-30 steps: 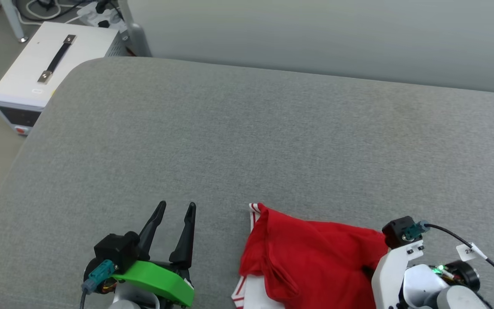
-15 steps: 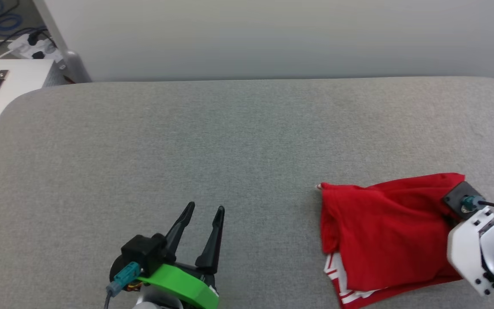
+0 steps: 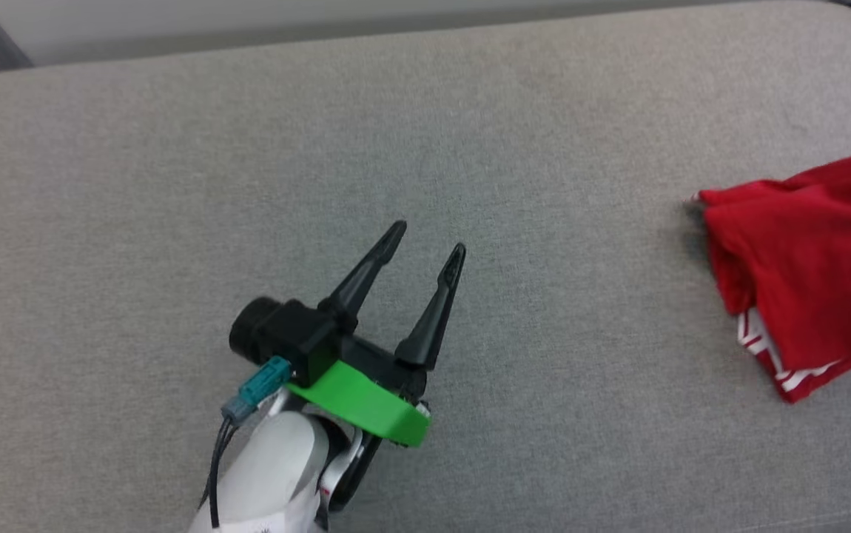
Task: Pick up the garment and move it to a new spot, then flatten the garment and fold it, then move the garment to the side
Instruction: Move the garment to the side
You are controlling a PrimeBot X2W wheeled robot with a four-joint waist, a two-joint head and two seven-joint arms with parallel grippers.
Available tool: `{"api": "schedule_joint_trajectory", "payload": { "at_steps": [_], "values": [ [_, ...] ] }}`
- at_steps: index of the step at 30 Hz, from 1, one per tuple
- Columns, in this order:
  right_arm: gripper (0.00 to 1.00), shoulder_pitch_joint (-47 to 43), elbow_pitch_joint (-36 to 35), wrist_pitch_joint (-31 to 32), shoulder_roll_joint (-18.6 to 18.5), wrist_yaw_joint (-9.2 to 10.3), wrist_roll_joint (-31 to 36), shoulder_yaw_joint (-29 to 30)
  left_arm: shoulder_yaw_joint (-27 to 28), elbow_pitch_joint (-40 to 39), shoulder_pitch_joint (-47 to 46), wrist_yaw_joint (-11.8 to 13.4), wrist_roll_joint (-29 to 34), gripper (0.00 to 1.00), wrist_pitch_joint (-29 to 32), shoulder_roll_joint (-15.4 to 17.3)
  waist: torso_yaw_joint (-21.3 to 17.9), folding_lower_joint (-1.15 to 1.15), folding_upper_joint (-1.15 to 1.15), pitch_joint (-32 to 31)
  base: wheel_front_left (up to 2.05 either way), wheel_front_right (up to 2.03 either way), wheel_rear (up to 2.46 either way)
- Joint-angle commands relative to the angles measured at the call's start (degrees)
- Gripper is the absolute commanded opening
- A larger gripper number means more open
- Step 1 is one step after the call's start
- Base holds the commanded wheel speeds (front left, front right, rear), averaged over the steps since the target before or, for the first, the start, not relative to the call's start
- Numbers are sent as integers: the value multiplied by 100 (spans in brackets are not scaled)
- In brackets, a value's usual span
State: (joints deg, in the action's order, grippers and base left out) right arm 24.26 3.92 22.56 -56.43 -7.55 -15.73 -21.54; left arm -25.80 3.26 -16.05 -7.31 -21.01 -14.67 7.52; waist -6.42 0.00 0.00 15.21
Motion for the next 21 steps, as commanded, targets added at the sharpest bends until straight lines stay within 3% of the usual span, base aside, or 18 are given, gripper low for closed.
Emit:
{"api": "schedule_joint_trajectory", "payload": {
  "at_steps": [1, 11, 21],
  "values": [
    [0, 195, 197, -154, -13, 6, 71, 139, -48, -67, -275, -18, 83, 100, -33, 92, -444, 0, 0, 1100, 0, 0, 0],
    [0, 586, 1606, -725, 296, 6, 362, 1251, -119, -734, -1143, 5, 295, 100, 111, 398, -593, 0, 0, 1950, 0, 0, 0],
    [0, 1288, 2561, -1288, 678, 6, 898, 1692, -118, -1271, -1237, 66, 351, 100, 454, 592, -526, 0, 0, 2143, 0, 0, 0]
  ]
}}
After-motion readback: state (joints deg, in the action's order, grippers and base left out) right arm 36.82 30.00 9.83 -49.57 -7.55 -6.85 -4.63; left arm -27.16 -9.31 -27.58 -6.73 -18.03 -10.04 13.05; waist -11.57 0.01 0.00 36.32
